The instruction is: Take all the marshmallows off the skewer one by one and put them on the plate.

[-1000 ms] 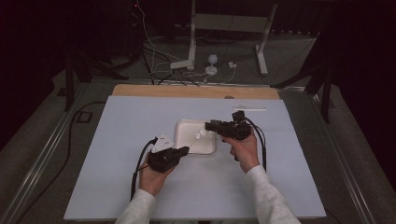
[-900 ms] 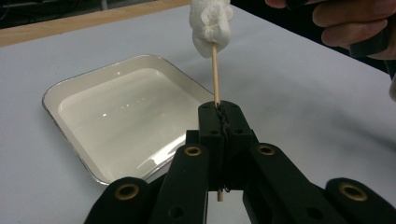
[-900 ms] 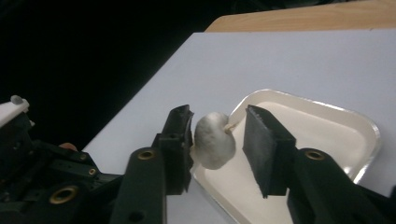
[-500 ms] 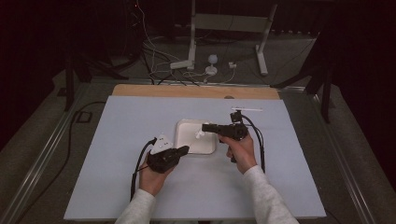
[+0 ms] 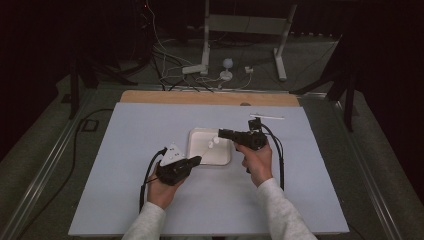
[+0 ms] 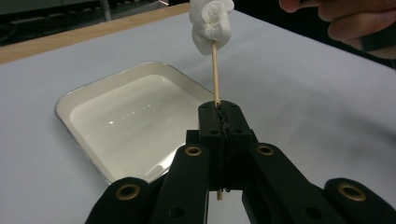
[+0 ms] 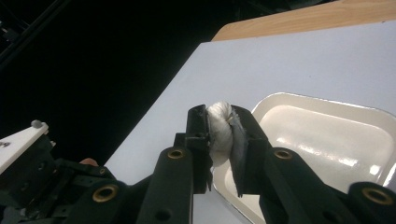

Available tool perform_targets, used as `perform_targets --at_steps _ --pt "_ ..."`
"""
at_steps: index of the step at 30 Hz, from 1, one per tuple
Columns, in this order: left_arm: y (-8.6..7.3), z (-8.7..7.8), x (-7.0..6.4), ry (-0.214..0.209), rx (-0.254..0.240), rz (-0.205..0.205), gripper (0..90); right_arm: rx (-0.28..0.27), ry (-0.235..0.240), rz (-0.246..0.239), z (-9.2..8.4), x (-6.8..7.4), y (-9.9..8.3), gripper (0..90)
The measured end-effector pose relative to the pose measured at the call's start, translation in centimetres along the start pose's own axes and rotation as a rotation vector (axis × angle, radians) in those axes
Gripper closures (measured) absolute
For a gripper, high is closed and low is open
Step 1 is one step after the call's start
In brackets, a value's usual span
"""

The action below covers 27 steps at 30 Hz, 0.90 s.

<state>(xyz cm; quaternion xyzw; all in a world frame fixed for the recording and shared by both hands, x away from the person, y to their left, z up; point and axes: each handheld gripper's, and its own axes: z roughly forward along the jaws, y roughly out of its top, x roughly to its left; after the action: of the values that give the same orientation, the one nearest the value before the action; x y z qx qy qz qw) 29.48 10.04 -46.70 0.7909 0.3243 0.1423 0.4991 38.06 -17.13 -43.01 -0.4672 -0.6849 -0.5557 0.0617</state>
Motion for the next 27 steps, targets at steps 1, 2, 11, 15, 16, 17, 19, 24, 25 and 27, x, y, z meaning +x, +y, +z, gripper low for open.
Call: perform_targets --at_steps 1,2,11,15,16,17,19,24,25,27 --pt "0.0 0.0 0.0 -0.001 0.003 0.006 90.0 -0.006 -0.006 0.002 -0.1 0.0 0.0 79.9" --pt "0.0 0.0 0.0 -0.001 0.003 0.006 90.0 -0.013 -0.011 -0.001 -0.1 0.0 0.0 80.1" --pt "-0.1 -0.2 0.3 -0.013 0.001 0.022 90.0 -0.041 -0.023 -0.005 -0.8 0.0 0.3 81.6" --pt "-0.1 -0.3 0.3 -0.014 0.005 0.025 90.0 -0.042 -0.033 -0.02 -0.8 0.1 0.4 82.7" --pt "-0.1 -0.3 0.3 -0.014 0.005 0.025 90.0 -0.041 -0.038 -0.026 -0.8 0.1 0.4 83.0" --pt "-0.1 -0.3 0.4 -0.014 0.006 0.028 90.0 -0.042 -0.044 -0.03 -0.8 0.2 0.4 83.2" --pt "-0.2 -0.3 0.3 -0.005 0.008 0.035 90.0 -0.051 -0.052 -0.038 -0.9 0.2 0.4 83.6" --pt "-1.1 -0.6 1.1 0.032 0.063 0.029 90.0 -0.156 -0.123 -0.034 -2.3 -0.1 1.0 84.2" --pt "-1.3 -0.8 1.5 0.026 0.05 -0.007 90.0 -0.178 -0.107 -0.01 -3.1 -0.6 1.4 84.1" --pt "-1.2 -1.1 2.2 0.021 0.021 -0.047 90.0 -0.161 -0.116 -0.03 -4.1 -0.9 2.0 83.8"
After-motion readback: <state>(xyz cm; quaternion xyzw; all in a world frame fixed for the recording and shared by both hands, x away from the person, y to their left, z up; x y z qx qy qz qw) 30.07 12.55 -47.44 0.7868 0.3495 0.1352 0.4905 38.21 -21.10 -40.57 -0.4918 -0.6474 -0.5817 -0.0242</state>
